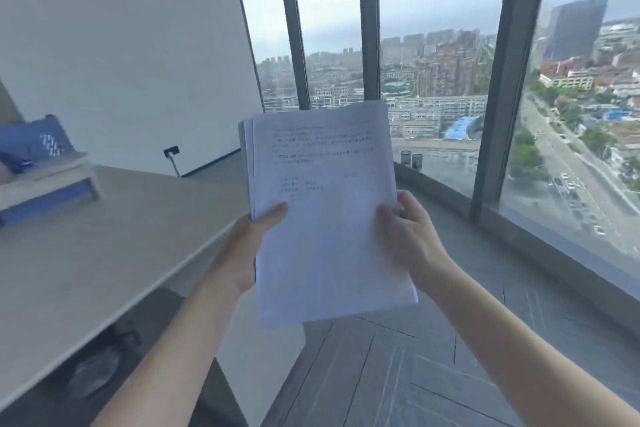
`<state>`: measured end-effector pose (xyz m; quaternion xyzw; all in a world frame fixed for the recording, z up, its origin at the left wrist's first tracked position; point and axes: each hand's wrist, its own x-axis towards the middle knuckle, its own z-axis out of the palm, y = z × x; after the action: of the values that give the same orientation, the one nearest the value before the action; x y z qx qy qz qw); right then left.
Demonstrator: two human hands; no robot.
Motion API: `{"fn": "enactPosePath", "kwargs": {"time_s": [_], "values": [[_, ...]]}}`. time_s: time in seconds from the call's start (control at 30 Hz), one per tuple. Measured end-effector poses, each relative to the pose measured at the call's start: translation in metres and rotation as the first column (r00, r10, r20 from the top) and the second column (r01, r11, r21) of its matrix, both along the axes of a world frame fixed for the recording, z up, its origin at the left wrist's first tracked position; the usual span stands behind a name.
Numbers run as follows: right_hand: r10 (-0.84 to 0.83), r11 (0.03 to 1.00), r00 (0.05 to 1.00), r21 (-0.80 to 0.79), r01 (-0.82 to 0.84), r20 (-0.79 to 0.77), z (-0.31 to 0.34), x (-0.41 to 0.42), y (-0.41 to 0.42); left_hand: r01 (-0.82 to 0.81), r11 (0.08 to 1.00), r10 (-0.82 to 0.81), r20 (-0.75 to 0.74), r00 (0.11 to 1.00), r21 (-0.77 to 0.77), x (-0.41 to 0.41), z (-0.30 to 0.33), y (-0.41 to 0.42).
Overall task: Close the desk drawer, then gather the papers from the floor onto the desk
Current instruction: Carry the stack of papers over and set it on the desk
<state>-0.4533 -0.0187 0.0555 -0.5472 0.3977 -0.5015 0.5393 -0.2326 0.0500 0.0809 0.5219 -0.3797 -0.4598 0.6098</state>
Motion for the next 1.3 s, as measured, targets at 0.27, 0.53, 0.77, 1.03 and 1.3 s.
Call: {"fn": "enactPosePath", "kwargs": {"time_s": [0.27,0.53,0.77,1.03,1.3], "values": [[0.188,0.979,0.981,-0.073,-0.192,-0.057,0.045,0.099,0.052,-0.194,0.978,0.199,0.072,0.977,-0.071,0.088,0.042,0.088],[0.435,0.896,0.901,-0.103,-0.433,-0.006,0.062,0.302,0.120,-0.455,0.875,0.475,0.114,0.872,-0.166,0.251,0.052,0.203],[0.545,0.836,0.836,-0.126,-0.534,0.072,0.048,0.415,0.167,-0.603,0.773,0.633,0.171,0.755,-0.198,0.332,0.052,0.269],[0.614,0.779,0.789,-0.178,-0.601,0.027,0.046,0.473,0.167,-0.684,0.681,0.730,0.176,0.660,-0.262,0.370,0.043,0.279],[0.706,0.698,0.709,-0.158,-0.698,-0.012,0.050,0.494,0.152,-0.733,0.639,0.769,0.173,0.616,-0.232,0.381,0.038,0.275]]}}
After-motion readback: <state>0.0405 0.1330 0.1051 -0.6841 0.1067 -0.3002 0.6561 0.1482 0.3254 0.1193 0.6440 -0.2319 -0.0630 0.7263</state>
